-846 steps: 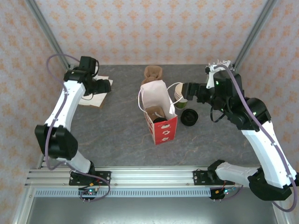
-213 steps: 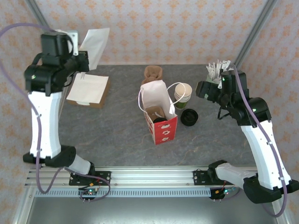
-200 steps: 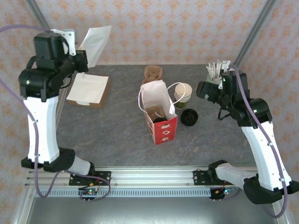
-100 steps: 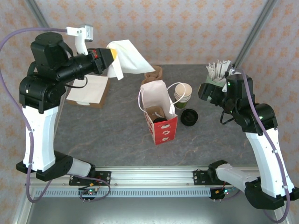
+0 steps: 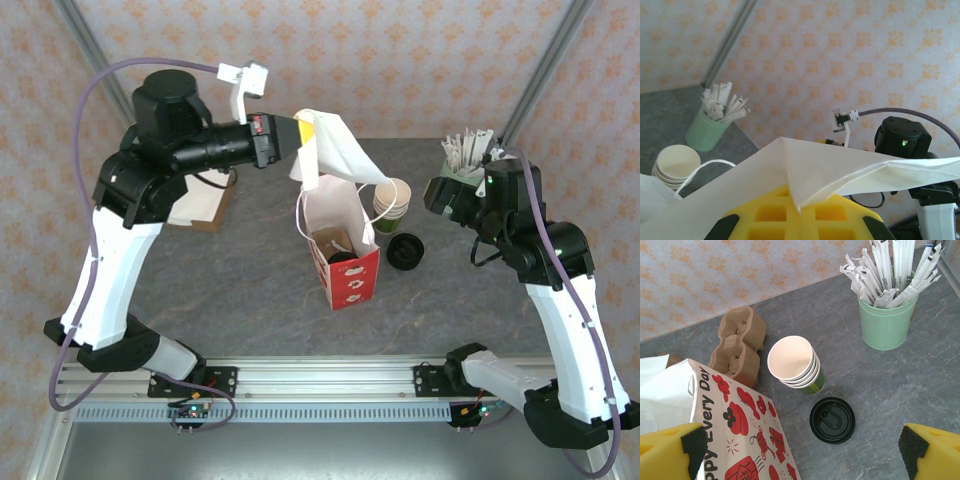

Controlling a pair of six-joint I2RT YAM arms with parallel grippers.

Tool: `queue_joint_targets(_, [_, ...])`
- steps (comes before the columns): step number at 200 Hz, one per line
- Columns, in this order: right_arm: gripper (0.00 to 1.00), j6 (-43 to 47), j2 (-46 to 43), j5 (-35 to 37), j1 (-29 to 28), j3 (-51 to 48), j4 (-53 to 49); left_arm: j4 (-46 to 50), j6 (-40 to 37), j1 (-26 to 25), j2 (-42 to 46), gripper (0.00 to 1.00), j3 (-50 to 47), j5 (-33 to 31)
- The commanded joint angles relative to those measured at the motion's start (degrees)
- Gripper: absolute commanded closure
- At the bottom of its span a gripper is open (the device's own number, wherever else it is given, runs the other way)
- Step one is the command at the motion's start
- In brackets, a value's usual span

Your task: Pack the takeout coffee

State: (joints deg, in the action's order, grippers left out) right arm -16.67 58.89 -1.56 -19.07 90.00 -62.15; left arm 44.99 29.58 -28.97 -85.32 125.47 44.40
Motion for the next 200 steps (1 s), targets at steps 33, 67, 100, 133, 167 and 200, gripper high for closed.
queue_joint_targets(33, [0.01, -1.2, -0.8, 0.7, 0.2, -0.5, 0.0, -5.3, 3.6, -5.5, -1.5, 1.00, -4.4, 1.4])
queue_joint_targets(67, [0.01, -0.8, -0.7, 1.5, 0.2, -0.5, -0.5, -6.4, 4.8, -5.8, 2.5, 1.00, -13.6, -2.8])
queue_joint_targets(100, [0.01, -0.8, -0.8, 1.6, 0.2, -1.0, -0.3, -8.8, 6.9, -5.8, 8.4, 1.00, -23.4, -8.6])
queue_joint_targets(133, [0.01, -0.8, -0.7, 1.4, 0.2, -1.1, -0.3, -7.4, 7.3, -5.7, 12.1, 1.00, -28.8, -13.7])
queue_joint_targets(167, [0.01, -0.9, -0.8, 1.3, 0.2, -1.4, -0.2, -4.8, 7.2, -5.6, 12.9, 1.00, -29.6, -17.5])
queue_joint_targets(200, [0.01, -0.8, -0.8, 1.5, 0.2, -1.7, -0.3, -1.7, 6.0, -5.5, 12.0, 1.00, -29.4, -20.1])
